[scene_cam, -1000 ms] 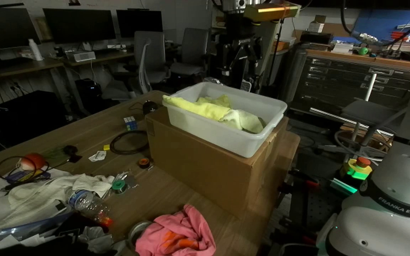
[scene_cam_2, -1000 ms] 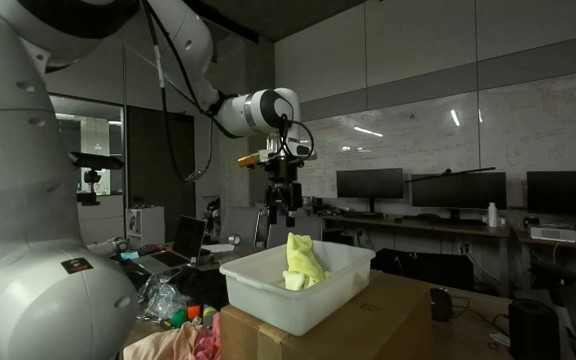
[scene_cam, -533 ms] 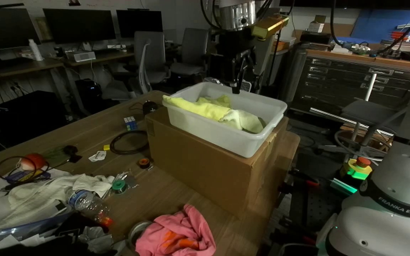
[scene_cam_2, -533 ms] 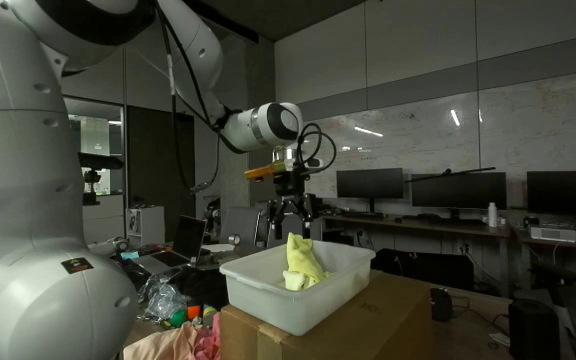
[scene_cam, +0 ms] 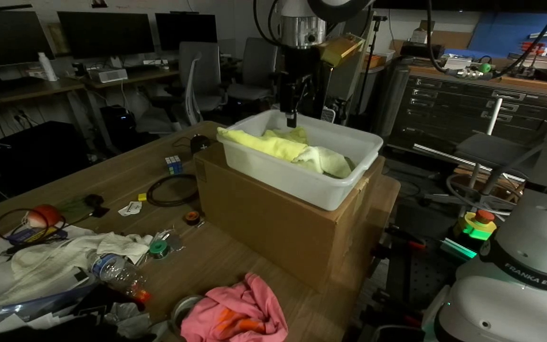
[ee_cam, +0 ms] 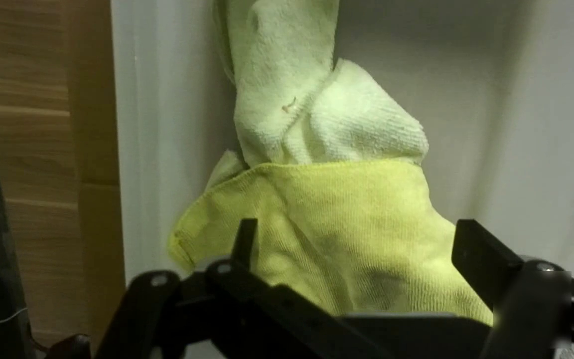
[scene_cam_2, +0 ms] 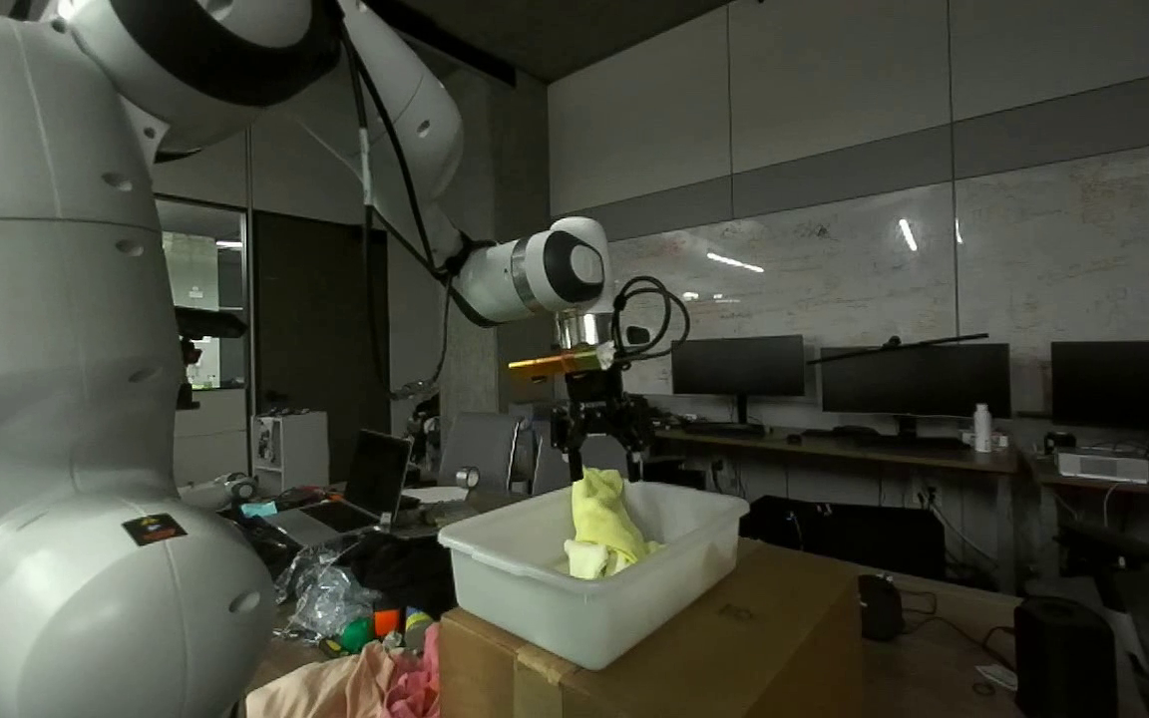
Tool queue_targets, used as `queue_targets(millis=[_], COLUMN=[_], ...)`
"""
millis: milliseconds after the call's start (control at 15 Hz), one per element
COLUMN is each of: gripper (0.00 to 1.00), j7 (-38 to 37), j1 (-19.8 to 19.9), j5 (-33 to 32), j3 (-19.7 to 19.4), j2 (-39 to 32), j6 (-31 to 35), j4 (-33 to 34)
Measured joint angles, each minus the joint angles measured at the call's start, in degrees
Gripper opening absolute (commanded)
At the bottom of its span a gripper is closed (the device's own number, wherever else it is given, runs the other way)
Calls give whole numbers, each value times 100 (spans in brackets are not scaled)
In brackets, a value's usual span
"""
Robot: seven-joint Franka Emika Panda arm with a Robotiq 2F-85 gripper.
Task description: Remove the clothes from the box and put them on the table
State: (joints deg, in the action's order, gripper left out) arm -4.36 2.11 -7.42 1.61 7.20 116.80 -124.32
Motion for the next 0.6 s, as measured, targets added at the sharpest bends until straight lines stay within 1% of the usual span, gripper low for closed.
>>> queue_targets(millis=[267, 600], gripper=[100, 100], j7=[309, 1028], j1=[0, 0], j5=[281, 348], j3=[-54, -72], j2=[-208, -522], j6=[608, 797], j4=[-77, -90])
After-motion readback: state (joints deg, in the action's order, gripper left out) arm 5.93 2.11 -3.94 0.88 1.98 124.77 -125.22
